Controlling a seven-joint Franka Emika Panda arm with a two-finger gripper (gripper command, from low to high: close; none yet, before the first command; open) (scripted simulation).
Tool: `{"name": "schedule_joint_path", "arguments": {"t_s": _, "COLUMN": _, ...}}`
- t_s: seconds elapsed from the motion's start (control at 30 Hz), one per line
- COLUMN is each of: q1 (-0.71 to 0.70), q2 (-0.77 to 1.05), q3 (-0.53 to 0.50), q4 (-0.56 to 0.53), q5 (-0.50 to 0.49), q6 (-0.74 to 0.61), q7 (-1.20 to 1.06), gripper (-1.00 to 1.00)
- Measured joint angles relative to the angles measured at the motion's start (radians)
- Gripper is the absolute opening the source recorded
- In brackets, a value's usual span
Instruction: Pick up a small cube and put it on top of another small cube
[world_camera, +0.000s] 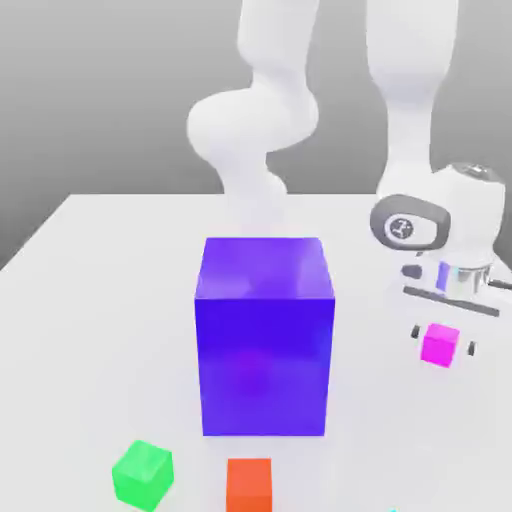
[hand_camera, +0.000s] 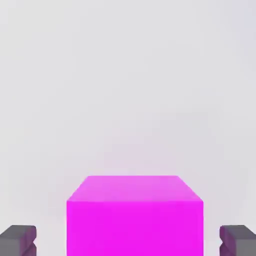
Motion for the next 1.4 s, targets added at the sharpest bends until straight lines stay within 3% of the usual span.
{"name": "schedule_joint_path", "arguments": {"t_s": 0.13, "q1": 0.009, "q2": 0.007, "q3": -0.011, "q4": 0.001, "q5": -0.005, "q6": 0.007, "q7": 0.003, "gripper": -1.00}}
{"name": "schedule_joint_path", "arguments": {"t_s": 0.23, "q1": -0.041, "q2": -0.033, "q3": 0.050, "q4": -0.007, "q5": 0.036, "q6": -0.023, "q7": -0.026, "gripper": -1.00}}
{"name": "schedule_joint_path", "arguments": {"t_s": 0.47, "q1": -0.161, "q2": -0.184, "q3": 0.224, "q4": -0.044, "q5": 0.259, "q6": -0.133, "q7": -0.193, "gripper": -1.00}}
{"name": "schedule_joint_path", "arguments": {"t_s": 0.6, "q1": -0.164, "q2": -0.253, "q3": 0.252, "q4": -0.059, "q5": 0.354, "q6": -0.183, "q7": -0.290, "gripper": -1.00}}
{"name": "schedule_joint_path", "arguments": {"t_s": 0.83, "q1": -0.194, "q2": -0.204, "q3": 0.269, "q4": -0.010, "q5": 0.315, "q6": -0.137, "q7": -0.572, "gripper": -1.00}}
{"name": "schedule_joint_path", "arguments": {"t_s": 1.4, "q1": -0.560, "q2": -0.111, "q3": 0.056, "q4": 0.201, "q5": 0.229, "q6": -0.220, "q7": -1.231, "gripper": -1.00}}
